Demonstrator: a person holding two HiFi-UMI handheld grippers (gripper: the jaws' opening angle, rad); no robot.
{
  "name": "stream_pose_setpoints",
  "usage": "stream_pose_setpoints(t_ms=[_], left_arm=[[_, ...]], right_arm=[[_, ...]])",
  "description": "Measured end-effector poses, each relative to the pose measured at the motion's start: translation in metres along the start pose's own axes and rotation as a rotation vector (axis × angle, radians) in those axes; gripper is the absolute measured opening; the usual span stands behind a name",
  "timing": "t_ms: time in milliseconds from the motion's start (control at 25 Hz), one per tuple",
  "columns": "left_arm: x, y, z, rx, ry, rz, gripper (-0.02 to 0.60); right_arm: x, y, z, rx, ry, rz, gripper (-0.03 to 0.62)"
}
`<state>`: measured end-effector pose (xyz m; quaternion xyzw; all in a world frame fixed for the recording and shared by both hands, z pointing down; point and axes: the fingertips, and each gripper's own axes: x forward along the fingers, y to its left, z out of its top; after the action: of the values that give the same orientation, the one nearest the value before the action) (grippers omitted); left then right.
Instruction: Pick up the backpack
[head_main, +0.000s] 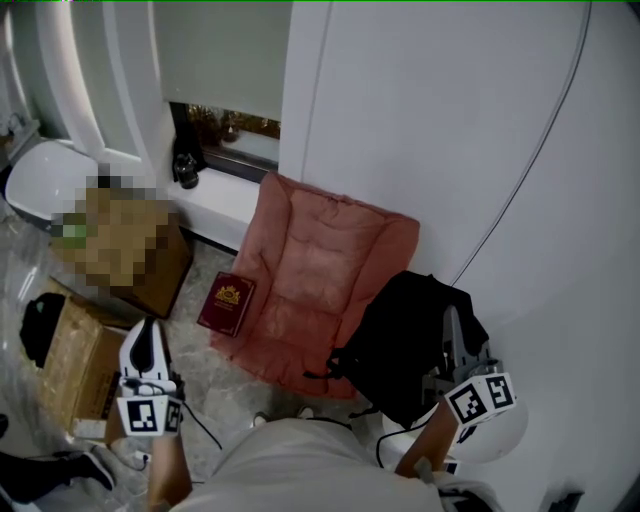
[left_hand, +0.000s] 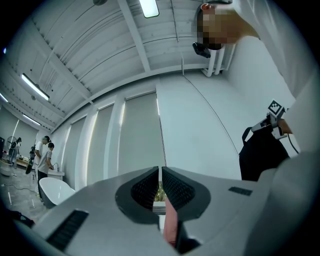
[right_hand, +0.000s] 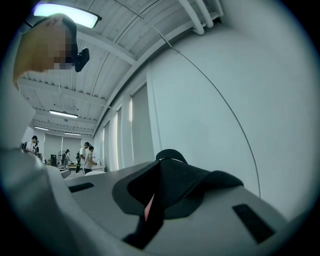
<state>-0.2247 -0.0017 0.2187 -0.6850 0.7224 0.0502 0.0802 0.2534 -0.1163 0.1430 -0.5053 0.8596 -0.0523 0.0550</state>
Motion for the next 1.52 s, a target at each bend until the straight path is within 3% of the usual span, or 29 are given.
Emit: stream_pose_setpoints(t_ms=[280, 560, 1520], left_arm=[[-0.005, -0.001, 0.000, 0.015, -0.004, 0.017, 0.035], [-0.007, -0.003, 0.003, 0.017, -0.010, 0.005, 0.034], [-0.009, 0.004, 0.000, 0.014, 0.000, 0.003, 0.034]], right_arm=[[-0.004, -0.005, 0.009, -0.020, -0.028, -0.009, 0.029], [-0.002, -0.009, 0.015, 0.026, -0.044, -0.027, 0.029], [0.019, 0.014, 0.012, 0.017, -0.013, 0.021, 0.029]])
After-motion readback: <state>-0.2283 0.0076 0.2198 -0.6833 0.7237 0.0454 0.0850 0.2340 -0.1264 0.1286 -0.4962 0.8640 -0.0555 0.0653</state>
